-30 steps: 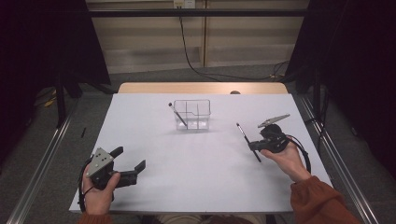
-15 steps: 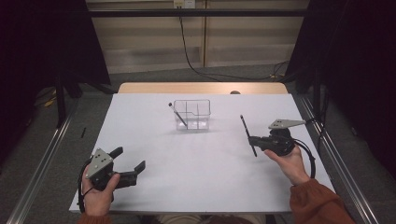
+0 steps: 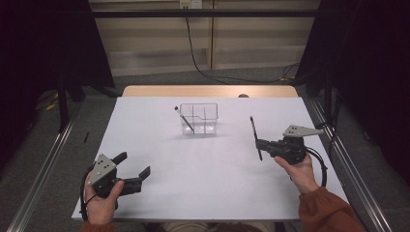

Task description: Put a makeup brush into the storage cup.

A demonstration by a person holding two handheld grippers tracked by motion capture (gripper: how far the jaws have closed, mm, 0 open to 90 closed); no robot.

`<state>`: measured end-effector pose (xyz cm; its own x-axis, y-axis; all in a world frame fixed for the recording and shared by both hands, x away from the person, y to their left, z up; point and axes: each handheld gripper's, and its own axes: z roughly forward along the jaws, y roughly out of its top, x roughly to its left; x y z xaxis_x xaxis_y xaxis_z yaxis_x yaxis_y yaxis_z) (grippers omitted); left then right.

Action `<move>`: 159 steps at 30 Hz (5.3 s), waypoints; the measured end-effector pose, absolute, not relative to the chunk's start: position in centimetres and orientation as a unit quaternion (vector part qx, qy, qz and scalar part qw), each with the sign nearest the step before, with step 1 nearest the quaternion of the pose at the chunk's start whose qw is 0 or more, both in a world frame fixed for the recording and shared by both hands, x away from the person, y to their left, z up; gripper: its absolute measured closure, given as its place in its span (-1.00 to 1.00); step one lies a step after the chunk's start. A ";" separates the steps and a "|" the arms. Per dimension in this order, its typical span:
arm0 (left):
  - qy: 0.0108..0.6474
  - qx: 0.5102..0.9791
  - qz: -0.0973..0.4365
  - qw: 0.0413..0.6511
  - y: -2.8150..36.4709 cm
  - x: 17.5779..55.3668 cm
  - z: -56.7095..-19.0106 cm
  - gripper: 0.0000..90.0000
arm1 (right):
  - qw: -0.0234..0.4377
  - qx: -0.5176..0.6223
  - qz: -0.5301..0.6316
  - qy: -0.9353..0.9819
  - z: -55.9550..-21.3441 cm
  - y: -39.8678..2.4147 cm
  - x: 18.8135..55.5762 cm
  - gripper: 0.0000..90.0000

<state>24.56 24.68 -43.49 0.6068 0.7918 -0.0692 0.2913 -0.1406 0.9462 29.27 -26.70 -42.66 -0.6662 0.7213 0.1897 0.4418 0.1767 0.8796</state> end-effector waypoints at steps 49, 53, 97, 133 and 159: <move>0.317 0.729 0.218 0.566 19.8 24.2 -41.4 -0.95 | 0.080 0.297 0.550 0.777 -41.7 -20.4 27.6 0.89; 0.313 0.732 0.215 0.565 19.1 24.4 -41.4 -0.95 | 0.072 0.292 0.550 0.779 -41.9 -19.7 27.5 0.89; 0.251 0.749 0.145 0.595 8.4 28.6 -39.5 -0.89 | 0.066 0.277 0.562 0.777 -41.7 -16.5 28.0 0.89; 0.274 0.750 0.084 0.596 7.8 28.7 -39.9 0.75 | 0.054 0.270 0.552 0.787 -42.7 -15.9 27.7 0.89; 0.256 0.755 0.078 0.599 6.7 28.5 -39.7 0.86 | 0.036 0.271 0.562 0.781 -43.1 -16.3 28.0 0.79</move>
